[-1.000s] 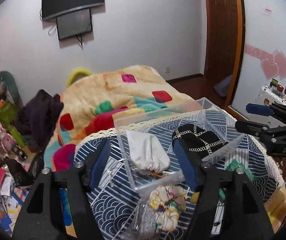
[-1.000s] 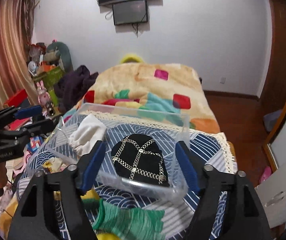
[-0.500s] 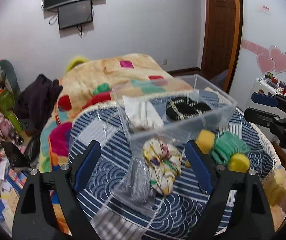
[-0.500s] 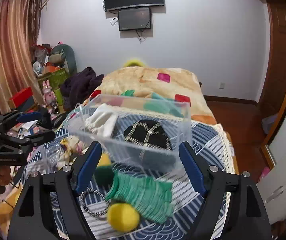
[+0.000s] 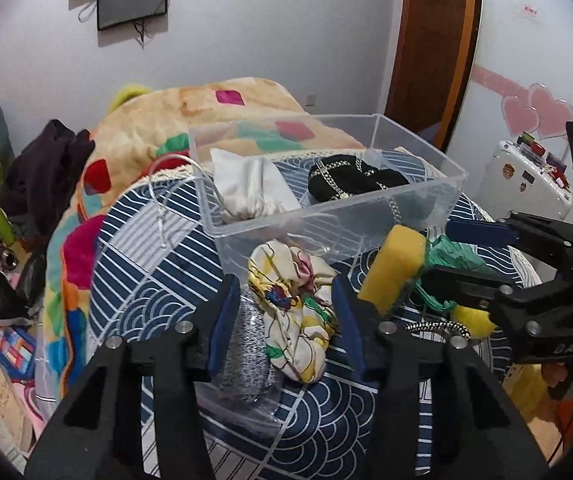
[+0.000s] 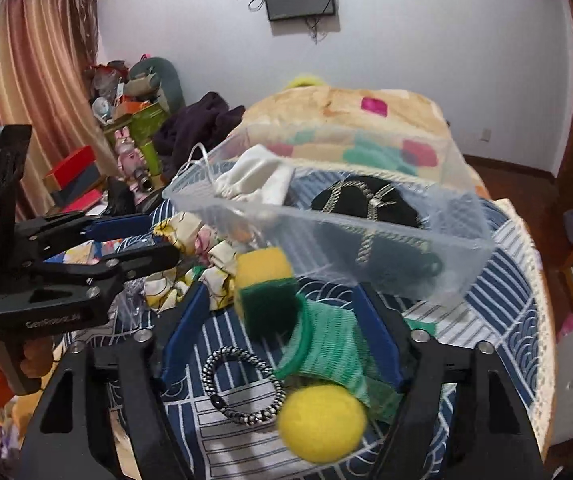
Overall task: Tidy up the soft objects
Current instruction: 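Grasp the floral cloth with the left tool while the right tool grasps the sponge, then lower the floral cloth and sponge into the clear box and open both tools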
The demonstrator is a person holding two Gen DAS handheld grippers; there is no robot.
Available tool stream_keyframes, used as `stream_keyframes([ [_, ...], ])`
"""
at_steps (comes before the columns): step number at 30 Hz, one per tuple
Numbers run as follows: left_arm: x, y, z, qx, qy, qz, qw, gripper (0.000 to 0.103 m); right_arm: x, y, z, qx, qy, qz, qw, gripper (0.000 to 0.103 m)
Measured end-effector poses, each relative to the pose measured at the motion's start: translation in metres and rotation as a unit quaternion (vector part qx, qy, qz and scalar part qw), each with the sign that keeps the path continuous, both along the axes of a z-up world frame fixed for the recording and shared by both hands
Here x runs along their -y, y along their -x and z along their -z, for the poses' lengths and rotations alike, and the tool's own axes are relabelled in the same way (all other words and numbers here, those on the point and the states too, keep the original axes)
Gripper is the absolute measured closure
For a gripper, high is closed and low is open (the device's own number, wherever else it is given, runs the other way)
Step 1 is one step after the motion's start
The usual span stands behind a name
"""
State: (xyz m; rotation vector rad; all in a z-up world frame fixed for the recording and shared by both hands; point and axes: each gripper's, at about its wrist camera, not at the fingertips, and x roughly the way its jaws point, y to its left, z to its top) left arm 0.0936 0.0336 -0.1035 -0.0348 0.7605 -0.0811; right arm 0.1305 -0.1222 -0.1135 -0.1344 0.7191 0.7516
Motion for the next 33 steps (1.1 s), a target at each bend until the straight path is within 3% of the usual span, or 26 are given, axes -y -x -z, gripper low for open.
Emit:
stream_keyframes([
  [3, 0.003, -0.003, 0.005, -0.006, -0.007, 0.004, 1.0, 0.066, -0.005, -0.002, 0.002, 0.0, 0.005, 0.0, 1.0, 0.046],
  [10, 0.005, -0.003, 0.01, -0.006, -0.014, 0.019, 0.9997, 0.09, -0.012, -0.006, 0.005, 0.005, 0.01, -0.008, 1.0, 0.073],
  [18, 0.006, 0.011, -0.001, 0.017, -0.01, 0.024, 0.9995, 0.097, -0.002, -0.001, -0.005, 0.011, -0.014, 0.007, 1.0, 0.074],
  [33, 0.001, 0.017, -0.063, 0.105, -0.001, 0.004, 0.9945, 0.097, 0.018, 0.007, -0.06, 0.084, -0.071, 0.036, 0.993, 0.074],
])
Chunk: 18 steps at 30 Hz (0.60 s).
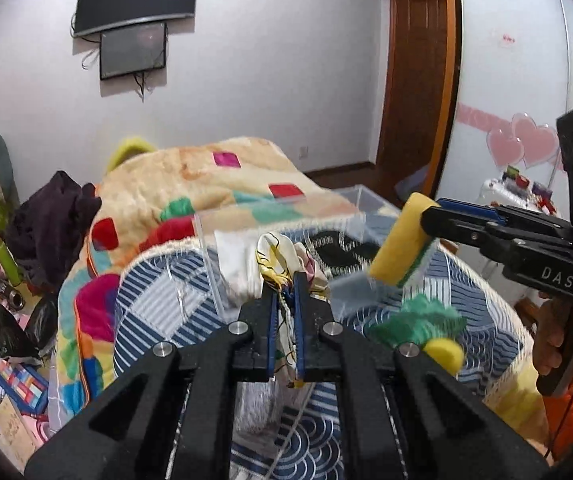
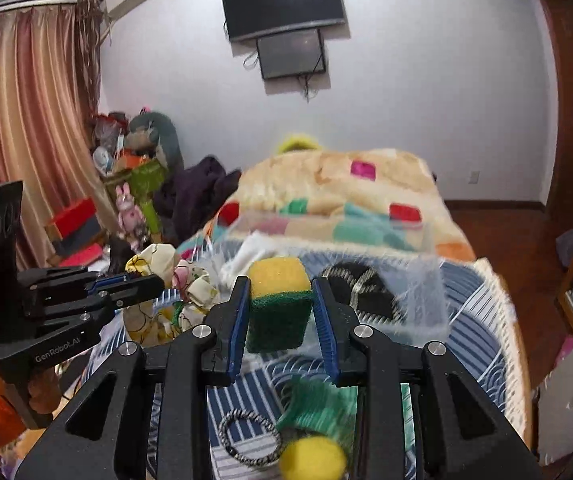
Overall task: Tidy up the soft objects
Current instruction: 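Lower the floral cloth and sponge into the clear box and open both tools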
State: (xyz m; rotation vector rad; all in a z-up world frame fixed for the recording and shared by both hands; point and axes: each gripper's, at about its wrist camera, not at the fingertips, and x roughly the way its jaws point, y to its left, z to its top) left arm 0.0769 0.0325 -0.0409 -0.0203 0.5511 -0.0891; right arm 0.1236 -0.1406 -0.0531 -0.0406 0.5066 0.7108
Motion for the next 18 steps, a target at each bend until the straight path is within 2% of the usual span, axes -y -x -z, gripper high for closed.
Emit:
stream_keyframes([
  [4, -0.001, -0.012, -0.008, 0.012, 0.005, -0.01, 0.9999, 0.097, 0.008, -0.009, -0.011, 0.012, -0.016, 0.013, 1.0, 0.074],
  [10, -0.001, -0.035, -0.014, 0.024, 0.007, -0.022, 0.9995, 0.097, 0.009, -0.027, -0.009, 0.01, -0.016, 0.037, 0.999, 0.074],
  [15, 0.001, -0.06, 0.0, 0.012, -0.005, -0.025, 0.9996, 0.097, 0.003, -0.04, 0.0, -0.003, -0.008, 0.043, 0.999, 0.074],
  [18, 0.001, -0.071, 0.012, -0.007, 0.002, -0.029, 0.9996, 0.097, -0.004, -0.045, 0.005, -0.014, -0.009, 0.034, 0.999, 0.074],
])
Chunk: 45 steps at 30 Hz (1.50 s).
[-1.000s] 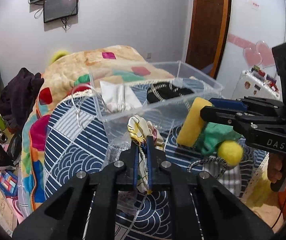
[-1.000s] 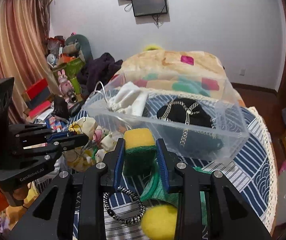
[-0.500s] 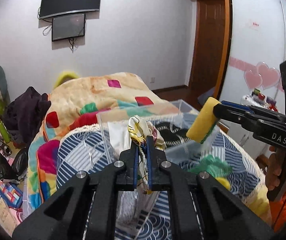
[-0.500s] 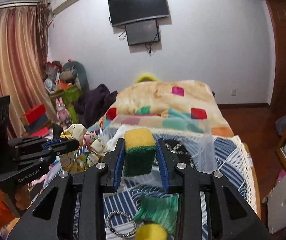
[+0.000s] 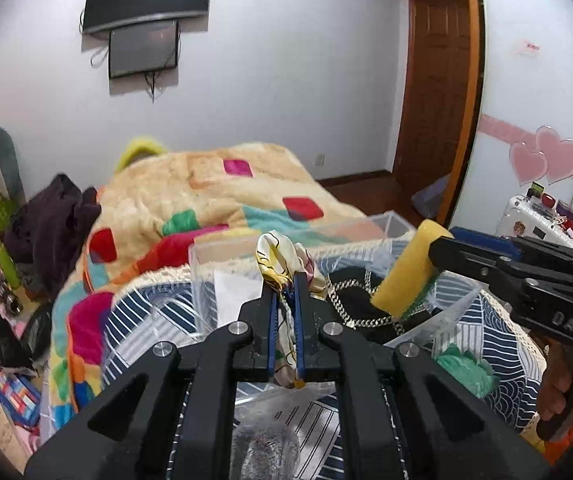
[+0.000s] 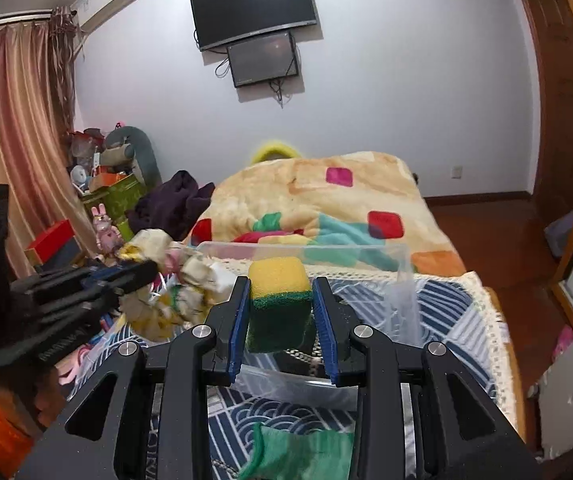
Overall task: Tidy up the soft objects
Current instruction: 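Lower the floral cloth and sponge into the clear box and open both tools, then grasp the bagged steel scrubber with the left tool while the right tool grasps the green sock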
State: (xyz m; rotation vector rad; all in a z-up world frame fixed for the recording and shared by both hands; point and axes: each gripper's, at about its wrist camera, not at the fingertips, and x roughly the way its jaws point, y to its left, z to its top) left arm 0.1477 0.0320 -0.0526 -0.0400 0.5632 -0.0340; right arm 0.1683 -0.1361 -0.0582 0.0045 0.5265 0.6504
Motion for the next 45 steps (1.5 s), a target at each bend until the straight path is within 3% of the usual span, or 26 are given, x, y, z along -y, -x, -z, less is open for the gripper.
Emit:
stream_keyframes([
  [6, 0.0, -0.017, 0.02, -0.043, 0.02, 0.008, 0.9989, 0.097, -0.018, -0.008, 0.01, -0.014, 0.019, -0.016, 1.0, 0.074],
  [13, 0.006, -0.023, 0.03, -0.065, -0.003, 0.012, 0.9978, 0.097, -0.023, -0.018, 0.025, -0.042, 0.031, -0.025, 0.998, 0.074],
  [19, 0.005, -0.027, 0.038, -0.085, 0.005, 0.011, 0.9963, 0.093, -0.025, -0.025, 0.036, -0.066, 0.048, -0.028, 0.996, 0.074],
  [22, 0.005, -0.025, 0.038, -0.088, 0.006, 0.012, 0.9961, 0.085, -0.026, -0.026, 0.04, -0.076, 0.052, -0.031, 0.995, 0.073],
  [24, 0.005, -0.023, 0.038, -0.088, 0.006, 0.014, 0.996, 0.072, -0.024, -0.025, 0.041, -0.077, 0.054, -0.031, 0.995, 0.073],
  [27, 0.006, -0.017, 0.037, -0.085, 0.003, 0.015, 0.9963, 0.06, -0.024, -0.023, 0.04, -0.069, 0.067, -0.027, 0.995, 0.071],
  [31, 0.005, -0.006, 0.031, -0.075, 0.004, 0.01, 0.9971, 0.052, -0.021, -0.02, 0.039, -0.064, 0.074, -0.018, 0.995, 0.054],
  [35, 0.001, 0.005, 0.019, -0.058, 0.011, 0.002, 0.9983, 0.041, -0.016, -0.015, 0.035, -0.058, 0.08, -0.011, 0.995, 0.052],
  [39, -0.003, 0.017, 0.005, -0.042, 0.012, -0.001, 0.999, 0.037, -0.009, -0.009, 0.025, -0.048, 0.074, -0.002, 0.996, 0.05],
  [43, -0.008, 0.031, -0.004, -0.03, 0.011, -0.008, 0.9995, 0.023, 0.003, 0.006, 0.012, -0.017, 0.066, 0.016, 0.998, 0.028],
  [45, -0.008, 0.038, -0.005, -0.029, 0.008, -0.007, 0.9995, 0.016, 0.007, 0.013, 0.007, 0.0, 0.061, 0.019, 0.998, 0.026],
])
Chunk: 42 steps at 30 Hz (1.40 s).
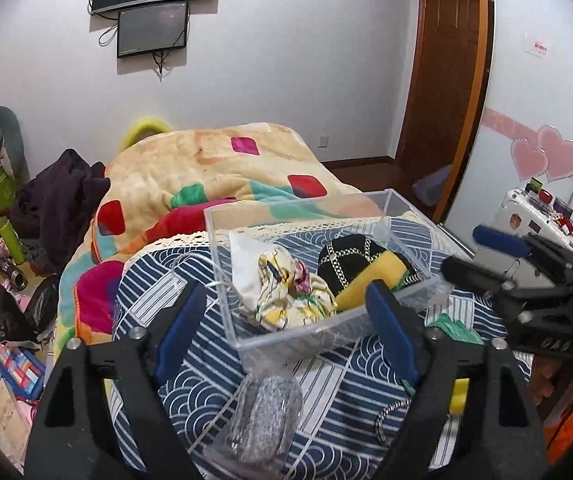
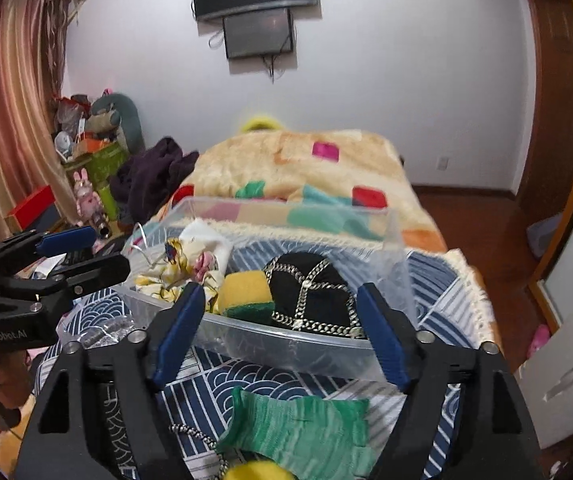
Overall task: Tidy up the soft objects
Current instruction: 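Grasp the bagged steel scrubber with the left tool while the right tool grasps the green sock, then place the bagged scrubber and green sock into the clear box and release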
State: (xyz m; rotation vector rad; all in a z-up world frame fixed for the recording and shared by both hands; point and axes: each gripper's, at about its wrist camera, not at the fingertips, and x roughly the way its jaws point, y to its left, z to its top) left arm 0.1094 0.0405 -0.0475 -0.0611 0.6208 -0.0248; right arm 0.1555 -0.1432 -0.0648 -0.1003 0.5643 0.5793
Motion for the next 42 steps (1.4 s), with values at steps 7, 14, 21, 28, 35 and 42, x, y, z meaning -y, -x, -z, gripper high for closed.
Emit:
stream_keyframes([
  [7, 0.006, 0.019, 0.019, -0.018, -0.039, -0.004, 0.9991, 0.009, 0.01, 0.015, -0.008, 0.026, -0.008, 0.009, 1.0, 0.012],
  [14, 0.001, 0.027, 0.047, -0.04, -0.046, -0.009, 0.9981, 0.009, 0.013, 0.014, 0.025, -0.01, 0.015, 0.011, 1.0, 0.006],
  [21, -0.015, 0.019, 0.078, -0.086, -0.023, -0.029, 0.9956, 0.009, 0.022, 0.003, 0.066, -0.088, 0.03, 0.023, 0.995, 0.006],
  [28, -0.019, 0.013, 0.092, -0.107, -0.011, -0.034, 0.9936, 0.01, 0.035, -0.015, 0.089, -0.151, 0.021, 0.039, 0.988, 0.007],
  [35, -0.012, 0.008, 0.097, -0.129, 0.016, -0.007, 0.9915, 0.05, 0.033, -0.006, 0.085, -0.144, 0.016, 0.013, 0.989, 0.045],
  [42, -0.003, 0.016, 0.088, -0.127, 0.018, 0.008, 0.9918, 0.069, 0.043, -0.009, 0.082, -0.144, -0.015, 0.02, 0.989, 0.069],
])
